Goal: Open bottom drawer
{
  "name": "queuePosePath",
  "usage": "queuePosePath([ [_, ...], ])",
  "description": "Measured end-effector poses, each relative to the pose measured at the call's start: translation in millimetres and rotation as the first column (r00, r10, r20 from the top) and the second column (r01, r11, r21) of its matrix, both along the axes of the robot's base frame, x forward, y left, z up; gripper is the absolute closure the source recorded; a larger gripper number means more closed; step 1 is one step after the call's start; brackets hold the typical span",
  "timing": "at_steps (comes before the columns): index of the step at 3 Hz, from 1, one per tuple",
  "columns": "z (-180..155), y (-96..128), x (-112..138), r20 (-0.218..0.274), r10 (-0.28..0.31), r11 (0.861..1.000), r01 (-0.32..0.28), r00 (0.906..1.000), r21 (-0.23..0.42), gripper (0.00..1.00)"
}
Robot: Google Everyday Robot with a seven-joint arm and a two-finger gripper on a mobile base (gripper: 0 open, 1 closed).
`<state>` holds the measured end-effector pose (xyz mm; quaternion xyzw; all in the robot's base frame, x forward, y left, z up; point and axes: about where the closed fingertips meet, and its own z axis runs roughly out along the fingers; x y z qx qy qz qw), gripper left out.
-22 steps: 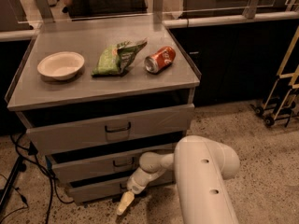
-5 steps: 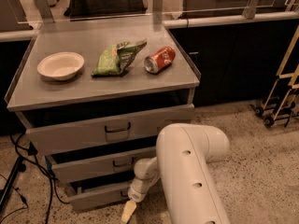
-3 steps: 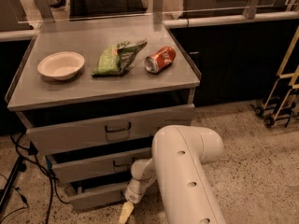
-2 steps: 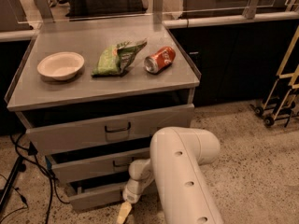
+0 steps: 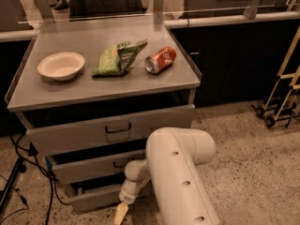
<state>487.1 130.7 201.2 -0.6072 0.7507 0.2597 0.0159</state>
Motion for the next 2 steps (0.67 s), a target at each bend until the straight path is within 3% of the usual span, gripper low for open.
queuePosePath([
  [1,-10.2,-1.9,-32.9,-0.041,0.029,1.000,-0.029,0.9987,-0.002,0.00],
  [2,-9.2,-3.2,-36.5,-0.047,0.031,0.999,-0.031,0.9984,-0.005,0.00],
])
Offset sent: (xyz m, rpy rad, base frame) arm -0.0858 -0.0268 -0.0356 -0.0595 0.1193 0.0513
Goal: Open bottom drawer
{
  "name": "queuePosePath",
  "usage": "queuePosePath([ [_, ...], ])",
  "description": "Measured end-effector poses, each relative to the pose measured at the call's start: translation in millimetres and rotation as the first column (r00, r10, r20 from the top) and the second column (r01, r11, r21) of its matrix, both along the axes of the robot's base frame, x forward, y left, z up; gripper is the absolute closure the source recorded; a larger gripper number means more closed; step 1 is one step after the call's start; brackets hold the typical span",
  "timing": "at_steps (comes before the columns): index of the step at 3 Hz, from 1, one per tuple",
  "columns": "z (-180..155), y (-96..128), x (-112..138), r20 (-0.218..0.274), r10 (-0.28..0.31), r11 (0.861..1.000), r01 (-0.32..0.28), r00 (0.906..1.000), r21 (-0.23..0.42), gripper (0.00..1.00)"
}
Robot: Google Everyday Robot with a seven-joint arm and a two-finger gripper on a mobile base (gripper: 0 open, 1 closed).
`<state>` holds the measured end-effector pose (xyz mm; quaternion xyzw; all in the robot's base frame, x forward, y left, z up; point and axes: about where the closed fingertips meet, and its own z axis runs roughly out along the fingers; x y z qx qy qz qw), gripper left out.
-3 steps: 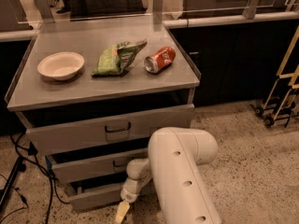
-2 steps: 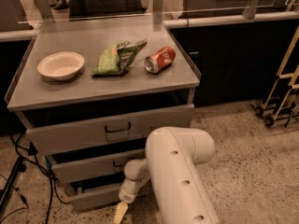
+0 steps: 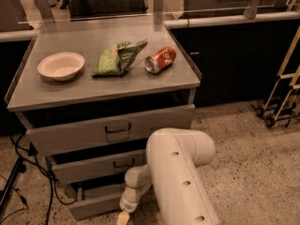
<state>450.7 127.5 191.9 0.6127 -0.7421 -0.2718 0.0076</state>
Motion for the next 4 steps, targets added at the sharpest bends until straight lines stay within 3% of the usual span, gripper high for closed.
queuePosePath([
  [2,-7,-27,-51,-0.078,0.011,0.999,-0.014,0.9969,-0.029,0.00],
  [3,8,-64,-92,-0.143,-0.035,0.999,0.028,0.9891,-0.046,0.00],
  [4,8,-64,-92,-0.144,-0.034,0.999,0.028,0.9890,-0.046,0.00],
])
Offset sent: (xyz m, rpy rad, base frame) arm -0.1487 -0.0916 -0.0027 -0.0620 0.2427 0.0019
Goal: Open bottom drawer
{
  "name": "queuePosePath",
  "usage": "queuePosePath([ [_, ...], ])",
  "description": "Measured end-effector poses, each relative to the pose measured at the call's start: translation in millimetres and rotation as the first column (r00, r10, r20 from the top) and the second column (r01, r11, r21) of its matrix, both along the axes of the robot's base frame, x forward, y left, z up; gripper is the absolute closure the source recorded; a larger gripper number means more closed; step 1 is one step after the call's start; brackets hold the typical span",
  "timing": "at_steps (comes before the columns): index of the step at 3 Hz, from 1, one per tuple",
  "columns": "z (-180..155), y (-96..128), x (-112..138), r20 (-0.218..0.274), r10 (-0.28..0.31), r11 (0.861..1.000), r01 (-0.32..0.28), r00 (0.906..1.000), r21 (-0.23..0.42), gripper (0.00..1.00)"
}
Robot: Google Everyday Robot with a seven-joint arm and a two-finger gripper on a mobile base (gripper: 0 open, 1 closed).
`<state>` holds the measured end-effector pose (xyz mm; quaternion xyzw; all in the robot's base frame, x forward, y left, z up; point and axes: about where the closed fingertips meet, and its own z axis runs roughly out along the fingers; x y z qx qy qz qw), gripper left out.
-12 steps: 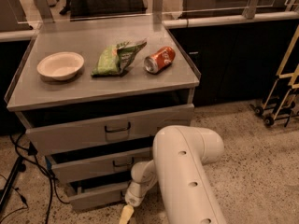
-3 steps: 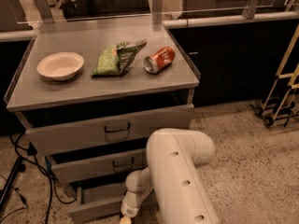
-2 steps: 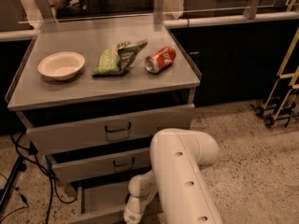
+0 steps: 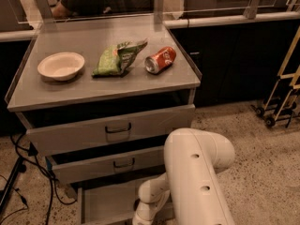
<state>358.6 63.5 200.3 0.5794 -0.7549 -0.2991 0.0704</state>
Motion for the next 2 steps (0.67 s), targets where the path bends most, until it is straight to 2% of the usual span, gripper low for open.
queuePosePath([
  [1,-6.1,-8.0,-14.0,-0.037,0.015,1.000,-0.014,0.9992,0.005,0.00],
  [2,-3.6,-8.2,-14.1,-0.038,0.014,1.000,-0.014,0.9992,0.005,0.00],
])
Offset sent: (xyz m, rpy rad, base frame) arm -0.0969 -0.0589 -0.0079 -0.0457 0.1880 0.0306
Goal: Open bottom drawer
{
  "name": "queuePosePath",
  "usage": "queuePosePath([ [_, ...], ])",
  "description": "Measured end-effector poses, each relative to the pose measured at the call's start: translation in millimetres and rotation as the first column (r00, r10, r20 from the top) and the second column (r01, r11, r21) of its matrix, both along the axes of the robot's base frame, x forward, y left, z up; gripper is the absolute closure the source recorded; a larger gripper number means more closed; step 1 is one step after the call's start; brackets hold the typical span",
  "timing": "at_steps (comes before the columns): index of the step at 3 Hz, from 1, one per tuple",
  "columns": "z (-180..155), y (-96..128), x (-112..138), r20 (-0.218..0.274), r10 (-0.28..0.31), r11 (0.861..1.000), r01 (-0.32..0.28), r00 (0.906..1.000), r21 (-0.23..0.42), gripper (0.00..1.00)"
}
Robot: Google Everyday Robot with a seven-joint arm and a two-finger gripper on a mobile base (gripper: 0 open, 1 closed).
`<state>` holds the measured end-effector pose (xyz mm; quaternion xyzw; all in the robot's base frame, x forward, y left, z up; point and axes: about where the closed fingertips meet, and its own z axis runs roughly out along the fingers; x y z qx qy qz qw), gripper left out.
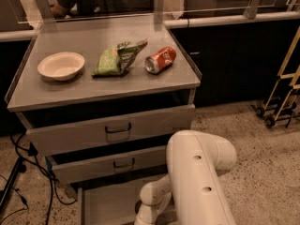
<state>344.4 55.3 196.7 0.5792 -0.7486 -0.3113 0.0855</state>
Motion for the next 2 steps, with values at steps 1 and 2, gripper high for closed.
queuePosePath([
  [1,3.0,-12.0,-22.5,-0.040,-0.001,1.000,0.000,0.9992,-0.008,0.00],
  [2,4.2,-11.2,-21.9,-0.040,-0.001,1.000,0.000,0.9992,-0.008,0.00],
])
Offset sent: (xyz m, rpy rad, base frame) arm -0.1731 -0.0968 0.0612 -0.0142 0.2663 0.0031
